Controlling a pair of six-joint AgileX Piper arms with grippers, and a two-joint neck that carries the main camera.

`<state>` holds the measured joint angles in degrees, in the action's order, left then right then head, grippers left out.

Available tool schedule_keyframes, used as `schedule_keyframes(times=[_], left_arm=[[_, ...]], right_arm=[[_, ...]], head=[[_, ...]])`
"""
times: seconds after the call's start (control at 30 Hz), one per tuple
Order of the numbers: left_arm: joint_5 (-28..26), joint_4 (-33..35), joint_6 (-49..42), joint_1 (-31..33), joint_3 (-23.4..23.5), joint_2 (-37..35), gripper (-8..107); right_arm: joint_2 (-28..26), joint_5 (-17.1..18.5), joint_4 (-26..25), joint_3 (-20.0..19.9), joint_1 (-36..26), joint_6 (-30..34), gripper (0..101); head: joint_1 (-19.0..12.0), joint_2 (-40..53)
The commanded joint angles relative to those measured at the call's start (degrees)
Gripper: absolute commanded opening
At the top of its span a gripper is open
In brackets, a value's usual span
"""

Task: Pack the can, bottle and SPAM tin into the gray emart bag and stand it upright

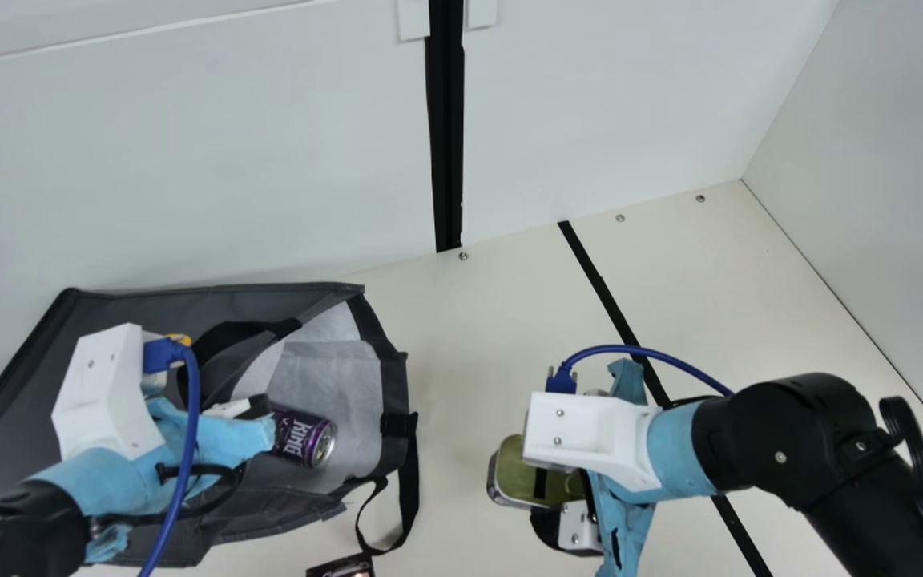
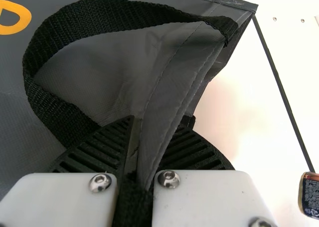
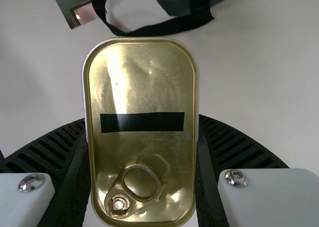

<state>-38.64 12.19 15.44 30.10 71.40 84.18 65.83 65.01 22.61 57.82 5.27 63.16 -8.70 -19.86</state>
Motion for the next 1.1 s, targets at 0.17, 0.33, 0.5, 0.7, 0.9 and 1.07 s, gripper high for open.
schedule_keyframes(times=[0.17, 0.33, 0.5, 0.7, 0.9, 1.07], left_arm=[[0.0, 0.0, 0.0, 0.0, 0.0, 0.0, -8], [0.0, 0.0, 0.0, 0.0, 0.0, 0.0, -8], [0.0, 0.0, 0.0, 0.0, 0.0, 0.0, -8], [0.0, 0.0, 0.0, 0.0, 0.0, 0.0, -8], [0.0, 0.0, 0.0, 0.0, 0.0, 0.0, -8], [0.0, 0.0, 0.0, 0.0, 0.0, 0.0, -8]], right_arm=[[0.8, -3.7, 6.6, -1.8, 0.1, 3.4, 0], [1.4, -6.0, 13.3, -3.4, -0.5, 7.7, 0], [2.6, -7.5, 20.6, -4.8, -1.2, 12.9, 0], [5.0, -7.8, 28.1, -5.8, -1.9, 19.0, 0], [8.6, -7.5, 33.7, -5.8, -2.0, 23.9, 0], [12.3, -7.9, 36.8, -4.9, -1.4, 26.9, 0]], head=[[-1.3, -0.1], [-1.3, -0.1], [-1.3, -0.1], [-1.3, -0.1], [-1.3, -0.1], [-1.3, -0.1]])
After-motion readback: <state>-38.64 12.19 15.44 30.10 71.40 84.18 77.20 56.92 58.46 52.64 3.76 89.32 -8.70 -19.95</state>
